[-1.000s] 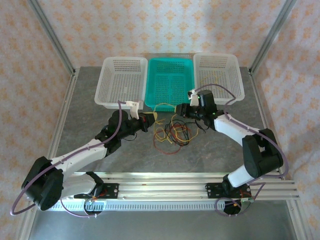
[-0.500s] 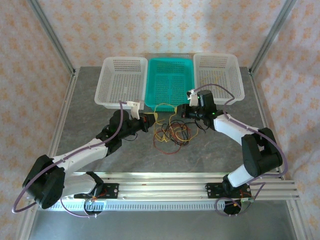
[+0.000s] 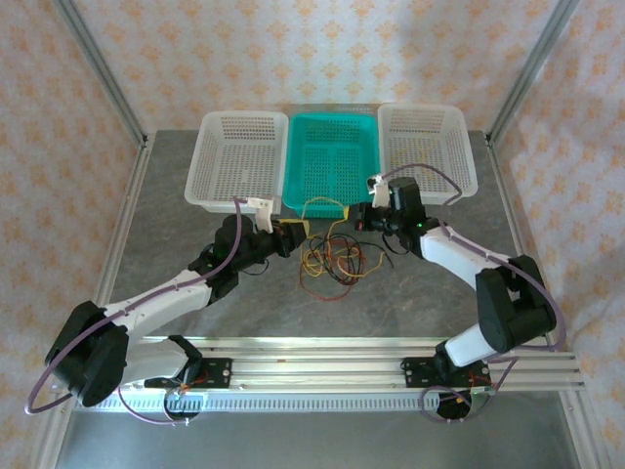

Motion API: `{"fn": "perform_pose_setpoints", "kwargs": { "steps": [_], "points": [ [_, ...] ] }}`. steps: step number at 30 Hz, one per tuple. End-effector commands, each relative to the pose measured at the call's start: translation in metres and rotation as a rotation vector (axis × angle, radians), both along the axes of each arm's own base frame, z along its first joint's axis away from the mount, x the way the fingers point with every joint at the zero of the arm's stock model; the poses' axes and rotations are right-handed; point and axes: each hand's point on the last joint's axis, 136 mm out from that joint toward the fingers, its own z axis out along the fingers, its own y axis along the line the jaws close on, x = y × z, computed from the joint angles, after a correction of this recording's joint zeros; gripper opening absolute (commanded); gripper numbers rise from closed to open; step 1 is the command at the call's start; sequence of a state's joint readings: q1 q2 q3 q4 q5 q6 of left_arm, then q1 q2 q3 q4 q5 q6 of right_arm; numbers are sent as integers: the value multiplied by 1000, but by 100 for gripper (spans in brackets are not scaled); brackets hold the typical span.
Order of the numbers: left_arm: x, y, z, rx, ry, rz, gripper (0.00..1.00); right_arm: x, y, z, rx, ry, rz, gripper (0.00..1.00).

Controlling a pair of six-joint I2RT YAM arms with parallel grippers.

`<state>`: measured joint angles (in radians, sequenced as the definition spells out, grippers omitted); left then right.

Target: Untangle the cables

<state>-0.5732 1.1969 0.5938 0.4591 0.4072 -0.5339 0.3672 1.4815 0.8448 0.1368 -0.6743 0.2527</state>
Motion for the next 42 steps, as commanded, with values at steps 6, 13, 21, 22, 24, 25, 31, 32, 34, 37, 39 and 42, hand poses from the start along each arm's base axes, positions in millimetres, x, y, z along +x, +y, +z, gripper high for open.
{"fn": "perform_pose_setpoints", "kwargs": {
  "steps": [6,13,21,22,24,25,31,32,34,37,39,42],
  "points": [
    [11,12,4,65,-16,66,71,2,-26,27,-33,-146,-122,0],
    [7,20,-15,173,5,79,77,2,-42,36,-87,-194,-213,0],
    [-4,8,-31,171,22,28,78,-1,-47,63,-180,-299,-307,0],
    [-6,5,-33,169,22,19,78,-2,-47,67,-198,-315,-322,0],
    [-9,0,-37,170,26,7,78,-5,-47,74,-229,-345,-342,0],
    [-9,-1,-40,172,31,4,78,-6,-46,75,-247,-351,-343,0],
    [-12,-9,-53,179,48,-12,78,-22,-36,101,-367,-430,-354,0],
    [-12,-11,-54,183,48,-16,78,-25,-34,104,-393,-441,-355,0],
    [-13,-14,-56,189,49,-24,78,-30,-32,109,-439,-457,-362,0],
    [-13,-18,-59,191,53,-32,78,-35,-30,116,-495,-476,-374,0],
    [-14,-19,-61,195,54,-34,78,-38,-31,122,-543,-485,-384,0],
    [-16,-20,-63,199,55,-37,78,-40,-34,129,-594,-490,-396,0]
  ]
}}
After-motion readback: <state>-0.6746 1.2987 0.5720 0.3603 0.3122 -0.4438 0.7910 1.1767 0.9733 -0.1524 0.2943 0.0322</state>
